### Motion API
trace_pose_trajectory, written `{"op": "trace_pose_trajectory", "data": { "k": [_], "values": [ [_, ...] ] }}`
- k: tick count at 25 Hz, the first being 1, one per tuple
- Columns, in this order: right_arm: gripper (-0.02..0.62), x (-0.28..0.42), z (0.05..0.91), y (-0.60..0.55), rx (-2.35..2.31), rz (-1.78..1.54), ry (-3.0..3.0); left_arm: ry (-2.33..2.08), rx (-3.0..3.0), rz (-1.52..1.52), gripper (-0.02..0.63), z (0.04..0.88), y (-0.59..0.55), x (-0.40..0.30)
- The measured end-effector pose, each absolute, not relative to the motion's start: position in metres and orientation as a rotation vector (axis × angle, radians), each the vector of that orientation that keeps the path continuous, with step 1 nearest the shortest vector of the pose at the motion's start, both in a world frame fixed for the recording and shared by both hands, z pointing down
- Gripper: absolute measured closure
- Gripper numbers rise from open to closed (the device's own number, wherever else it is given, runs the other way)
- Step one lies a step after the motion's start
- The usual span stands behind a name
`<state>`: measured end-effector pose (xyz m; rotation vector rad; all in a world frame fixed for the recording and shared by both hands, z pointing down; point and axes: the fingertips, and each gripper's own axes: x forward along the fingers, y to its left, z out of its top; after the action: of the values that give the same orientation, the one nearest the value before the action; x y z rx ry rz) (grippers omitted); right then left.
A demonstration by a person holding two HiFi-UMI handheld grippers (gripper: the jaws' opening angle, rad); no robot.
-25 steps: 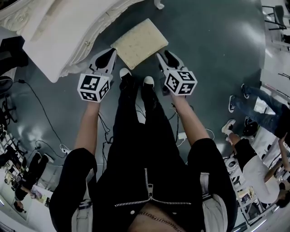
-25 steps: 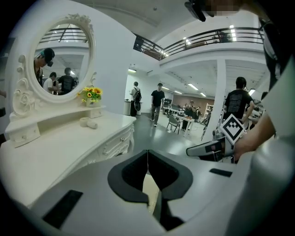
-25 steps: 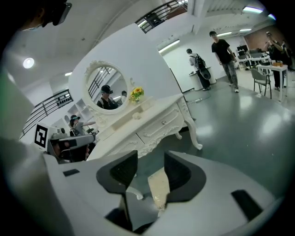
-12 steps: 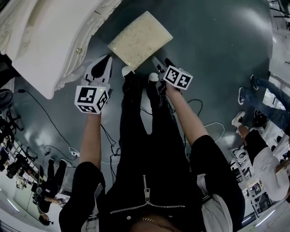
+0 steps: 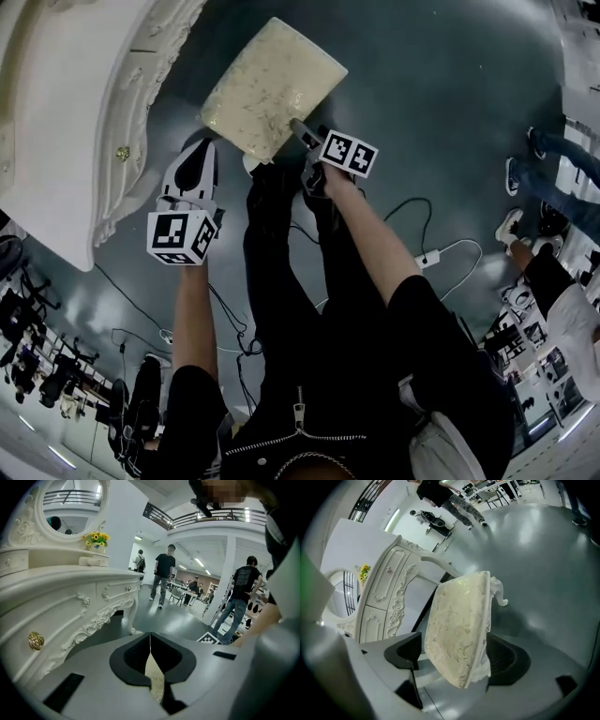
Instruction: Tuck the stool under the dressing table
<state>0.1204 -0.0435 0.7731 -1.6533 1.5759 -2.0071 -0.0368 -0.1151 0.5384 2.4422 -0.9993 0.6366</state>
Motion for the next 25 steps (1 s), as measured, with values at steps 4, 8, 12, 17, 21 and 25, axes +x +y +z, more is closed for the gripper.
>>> {"op": "trace_pose_trajectory", "data": {
  "k": [4, 8, 12, 17, 21, 25],
  "values": [
    [0.140, 0.125, 0.814, -0.053, -1.620, -1.997, 1.502, -1.005, 2.410, 0.632, 0.584, 0.584, -0.114, -0.036],
    [0.117, 0.124, 0.847, -0.064, -1.555, -1.979, 1.494, -1.013, 2.388, 0.634, 0.584, 0.615, -0.114, -0.041],
    [0.109, 0.116, 0.865, -0.073, -1.473, -1.957, 1.507, -1.038, 2.368, 0.637, 0.584, 0.632, -0.114, -0.055],
    [0.126, 0.111, 0.874, -0.078, -1.422, -1.951, 1.552, -1.062, 2.361, 0.633, 0.584, 0.642, -0.117, -0.069],
    [0.123, 0.112, 0.874, -0.079, -1.406, -1.964, 1.558, -1.077, 2.361, 0.620, 0.584, 0.647, -0.118, -0.075],
    [0.129, 0.110, 0.874, -0.079, -1.395, -1.981, 1.544, -1.081, 2.356, 0.615, 0.584, 0.652, -0.116, -0.078]
  ]
}}
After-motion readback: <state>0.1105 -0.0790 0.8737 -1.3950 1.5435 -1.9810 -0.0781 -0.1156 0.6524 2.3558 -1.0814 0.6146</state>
